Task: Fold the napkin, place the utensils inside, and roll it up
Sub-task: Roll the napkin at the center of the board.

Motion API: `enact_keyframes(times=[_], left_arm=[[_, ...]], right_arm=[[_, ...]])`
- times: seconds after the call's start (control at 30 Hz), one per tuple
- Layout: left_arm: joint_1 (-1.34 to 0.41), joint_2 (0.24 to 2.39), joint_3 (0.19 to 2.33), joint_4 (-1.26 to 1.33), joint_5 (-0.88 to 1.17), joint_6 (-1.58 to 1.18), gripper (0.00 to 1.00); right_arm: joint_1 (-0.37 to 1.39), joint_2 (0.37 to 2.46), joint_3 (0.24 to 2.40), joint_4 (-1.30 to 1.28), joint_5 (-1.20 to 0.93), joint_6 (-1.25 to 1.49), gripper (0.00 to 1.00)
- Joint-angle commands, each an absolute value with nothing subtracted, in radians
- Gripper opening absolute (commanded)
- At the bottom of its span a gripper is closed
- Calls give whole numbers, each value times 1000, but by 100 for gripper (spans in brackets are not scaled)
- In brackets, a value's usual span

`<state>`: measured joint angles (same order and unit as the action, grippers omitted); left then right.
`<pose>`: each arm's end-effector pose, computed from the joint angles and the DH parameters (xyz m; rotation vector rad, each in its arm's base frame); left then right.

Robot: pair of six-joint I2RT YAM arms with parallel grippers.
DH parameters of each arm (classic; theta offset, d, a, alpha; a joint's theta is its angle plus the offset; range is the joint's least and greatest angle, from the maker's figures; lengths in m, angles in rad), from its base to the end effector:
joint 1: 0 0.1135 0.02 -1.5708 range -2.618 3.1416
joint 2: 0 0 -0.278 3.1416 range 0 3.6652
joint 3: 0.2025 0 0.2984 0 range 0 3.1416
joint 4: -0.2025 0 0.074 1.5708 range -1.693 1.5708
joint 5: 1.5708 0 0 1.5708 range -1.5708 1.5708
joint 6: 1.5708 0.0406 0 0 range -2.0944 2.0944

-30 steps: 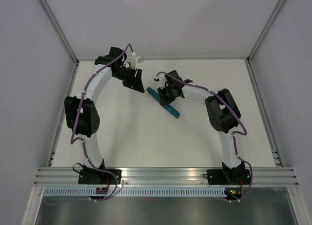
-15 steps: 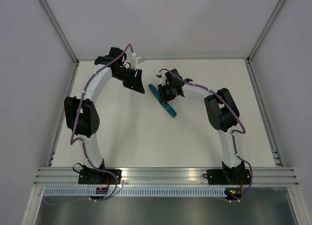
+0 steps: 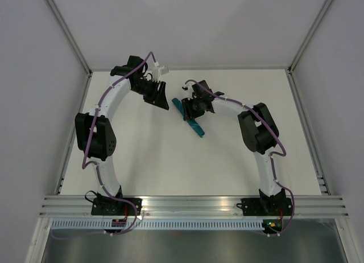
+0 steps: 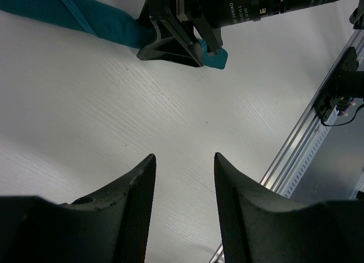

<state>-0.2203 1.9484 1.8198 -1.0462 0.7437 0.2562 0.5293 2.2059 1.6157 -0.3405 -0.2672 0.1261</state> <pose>0.4430 -0.1274 0.2981 0.8012 2.4478 -0.9920 0.4510 0.2762 0.1337 -0.6232 2.4809 0.5978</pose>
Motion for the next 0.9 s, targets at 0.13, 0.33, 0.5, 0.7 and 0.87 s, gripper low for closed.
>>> enact_keyframes(times=[0.13,0.33,0.5,0.7,0.87], left_arm=[[-219,1907,1816,-1062,772,281,51],[-219,1913,1818,-1066,772,284,51],[-221,1922,1821,-1066,773,285,51],[-219,1933,1824,-1066,779,284,51],[-221,1936,1825,-1066,782,284,51]], right_arm=[[522,2284,1591,-500,-210,107,55],[512,2278,1611,-514,-255,95,56],[505,2276,1621,-517,-287,94,56],[494,2272,1646,-525,-308,94,56],[485,2275,1681,-537,-354,101,57]])
